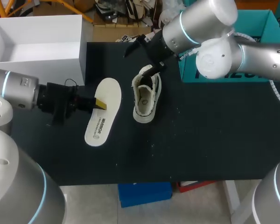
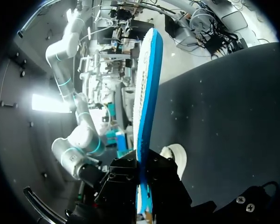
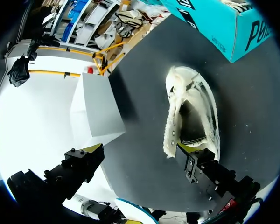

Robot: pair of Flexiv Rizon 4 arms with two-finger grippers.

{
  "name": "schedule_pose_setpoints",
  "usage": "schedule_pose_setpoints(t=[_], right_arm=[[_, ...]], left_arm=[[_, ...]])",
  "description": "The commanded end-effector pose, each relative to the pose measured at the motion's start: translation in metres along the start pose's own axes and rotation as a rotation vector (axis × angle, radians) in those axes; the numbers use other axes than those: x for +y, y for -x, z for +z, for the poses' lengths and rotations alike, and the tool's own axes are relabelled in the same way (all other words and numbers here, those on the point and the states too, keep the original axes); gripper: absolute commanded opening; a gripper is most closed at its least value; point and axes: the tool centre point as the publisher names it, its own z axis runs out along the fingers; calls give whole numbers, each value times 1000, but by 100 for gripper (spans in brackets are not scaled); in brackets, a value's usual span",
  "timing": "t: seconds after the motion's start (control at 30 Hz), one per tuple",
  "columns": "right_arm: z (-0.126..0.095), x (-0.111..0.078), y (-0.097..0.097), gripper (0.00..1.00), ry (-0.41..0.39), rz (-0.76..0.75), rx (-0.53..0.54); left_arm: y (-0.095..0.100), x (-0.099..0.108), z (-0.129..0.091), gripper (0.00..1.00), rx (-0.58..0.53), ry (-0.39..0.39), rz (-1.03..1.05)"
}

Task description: Take the shoe out of the shoebox, open the shoe tongue, remove and reinsert the insole, then place the shoe into the shoebox

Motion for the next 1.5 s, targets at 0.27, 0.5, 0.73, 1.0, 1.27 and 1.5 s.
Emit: schedule_pose_setpoints(t=[0.27,0.5,0.73,1.0,1.27,1.5], right_arm=[[2,1,0,100,-2,0,2],[2,1,0,100,-2,0,2],[3,2,-1,100,-11,-176,-134],[0,5,4,100,-65,-552,-477],[0,5,4,100,-65,-552,-477],[2,6,2,100,-62,-695,-604]], left_arm=[[4,-6,8,0,-10,-8,11],[5,-10,10,0,-4,-19,11],[7,-13,14,0,-8,-27,15],[7,-13,15,0,-6,-26,19],[9,-14,20,0,-4,-39,18],[13,-16,24,0,-3,-56,27]])
